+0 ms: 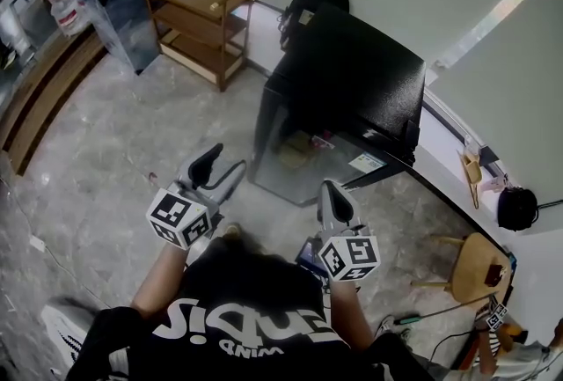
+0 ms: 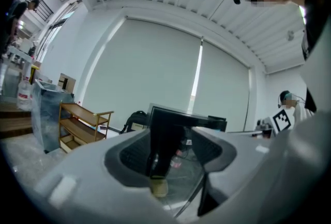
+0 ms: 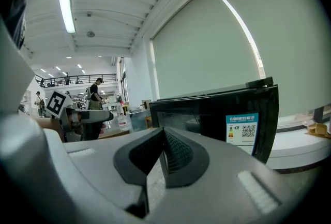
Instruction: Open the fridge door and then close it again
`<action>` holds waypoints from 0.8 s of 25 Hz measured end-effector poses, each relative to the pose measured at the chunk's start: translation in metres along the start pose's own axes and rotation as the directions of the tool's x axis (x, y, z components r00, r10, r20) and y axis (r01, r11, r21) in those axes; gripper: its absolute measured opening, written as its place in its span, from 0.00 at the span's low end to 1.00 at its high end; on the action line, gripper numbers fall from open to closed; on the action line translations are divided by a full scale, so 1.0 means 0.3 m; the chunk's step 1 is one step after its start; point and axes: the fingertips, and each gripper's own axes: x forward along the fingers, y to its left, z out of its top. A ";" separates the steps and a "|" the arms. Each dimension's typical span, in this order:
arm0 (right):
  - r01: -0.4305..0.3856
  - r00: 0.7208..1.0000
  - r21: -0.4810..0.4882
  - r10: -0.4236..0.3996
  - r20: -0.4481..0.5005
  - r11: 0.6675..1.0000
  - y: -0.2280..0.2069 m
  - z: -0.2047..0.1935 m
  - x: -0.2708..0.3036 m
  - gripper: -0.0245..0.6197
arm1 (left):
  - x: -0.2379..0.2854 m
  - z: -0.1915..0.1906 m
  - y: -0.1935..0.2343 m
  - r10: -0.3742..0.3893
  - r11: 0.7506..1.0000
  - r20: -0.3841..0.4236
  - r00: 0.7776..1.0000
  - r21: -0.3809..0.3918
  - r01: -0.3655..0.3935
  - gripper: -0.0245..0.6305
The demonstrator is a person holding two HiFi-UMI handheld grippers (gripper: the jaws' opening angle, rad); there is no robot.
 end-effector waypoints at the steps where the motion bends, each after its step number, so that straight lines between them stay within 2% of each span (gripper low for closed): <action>1: 0.003 1.000 0.002 -0.003 0.000 1.000 -0.004 0.000 0.003 0.04 | 0.009 -0.005 0.005 -0.001 1.000 -0.003 1.000 -0.002 0.001 0.42; 15: 0.027 1.000 0.006 -0.027 -0.007 1.000 -0.036 0.012 0.035 0.04 | 0.171 -0.145 0.097 -0.031 0.998 -0.110 0.993 0.055 0.037 0.42; 20: 0.038 0.999 0.006 -0.038 -0.004 0.999 -0.044 0.021 0.033 0.04 | 0.258 -0.219 0.135 -0.045 0.994 -0.178 0.983 0.094 0.063 0.42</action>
